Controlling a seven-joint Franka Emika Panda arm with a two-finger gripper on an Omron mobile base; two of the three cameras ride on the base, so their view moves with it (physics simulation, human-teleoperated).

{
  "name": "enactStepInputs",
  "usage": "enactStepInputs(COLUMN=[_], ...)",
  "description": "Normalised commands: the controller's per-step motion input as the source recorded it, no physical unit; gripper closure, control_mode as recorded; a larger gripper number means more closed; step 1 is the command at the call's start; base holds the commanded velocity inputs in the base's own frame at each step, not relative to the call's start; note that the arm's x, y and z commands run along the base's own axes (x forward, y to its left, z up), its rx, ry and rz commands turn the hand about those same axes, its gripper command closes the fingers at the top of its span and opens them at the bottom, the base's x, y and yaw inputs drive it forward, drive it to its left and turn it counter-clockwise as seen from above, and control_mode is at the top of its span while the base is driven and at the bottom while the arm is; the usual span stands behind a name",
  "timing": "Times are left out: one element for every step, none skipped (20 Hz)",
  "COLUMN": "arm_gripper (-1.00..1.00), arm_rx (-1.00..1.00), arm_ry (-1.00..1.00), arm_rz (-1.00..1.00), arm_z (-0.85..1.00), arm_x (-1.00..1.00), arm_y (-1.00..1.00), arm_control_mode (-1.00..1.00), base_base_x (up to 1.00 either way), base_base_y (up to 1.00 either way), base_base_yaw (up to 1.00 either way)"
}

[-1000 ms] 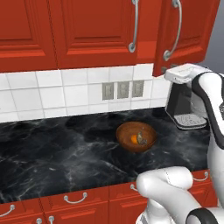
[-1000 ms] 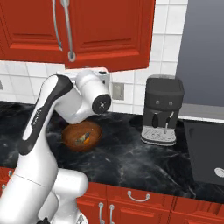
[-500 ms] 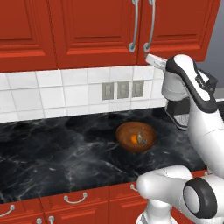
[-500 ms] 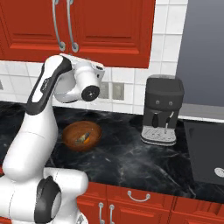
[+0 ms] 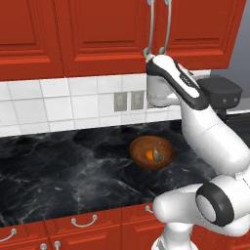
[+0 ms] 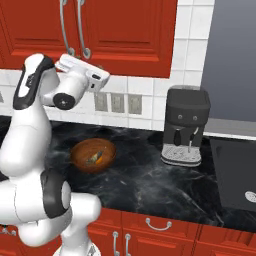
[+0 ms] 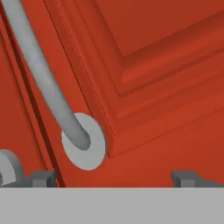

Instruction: Open the cabinet. Pick the banana and tangerine from the cabinet and place them into the bowl. Then close the cabinet.

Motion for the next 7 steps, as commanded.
enactStepInputs(arm_gripper=[-1.00,-1.00,-1.00,-1.00,-1.00,-1.00,-1.00], arm_rx=[0.00,0.00,-0.02,0.00,0.00,0.00,0.00], arm_ry=[0.07,0.03,0.08,0.15,0.19,0.25,0.25], arm_rz=[-0.01,0.00,0.00,-0.01,-0.09,-0.11,-0.09], arm_z=[0.00,0.00,0.00,-0.06,-0.14,-0.21,-0.28], arm_x=[1.00,0.76,0.93,1.00,1.00,1.00,1.00], arm_y=[0.83,1.00,1.00,0.76,0.36,0.00,0.00], arm_control_mode=[-1.00,-1.00,-1.00,-1.00,-1.00,-1.00,-1.00], base_base_x=[0.00,0.00,0.00,0.00,0.00,0.00,0.00], base_base_y=[0.00,0.00,0.00,0.00,0.00,0.00,0.00], base_base_yaw=[0.00,0.00,0.00,0.00,0.00,0.00,0.00])
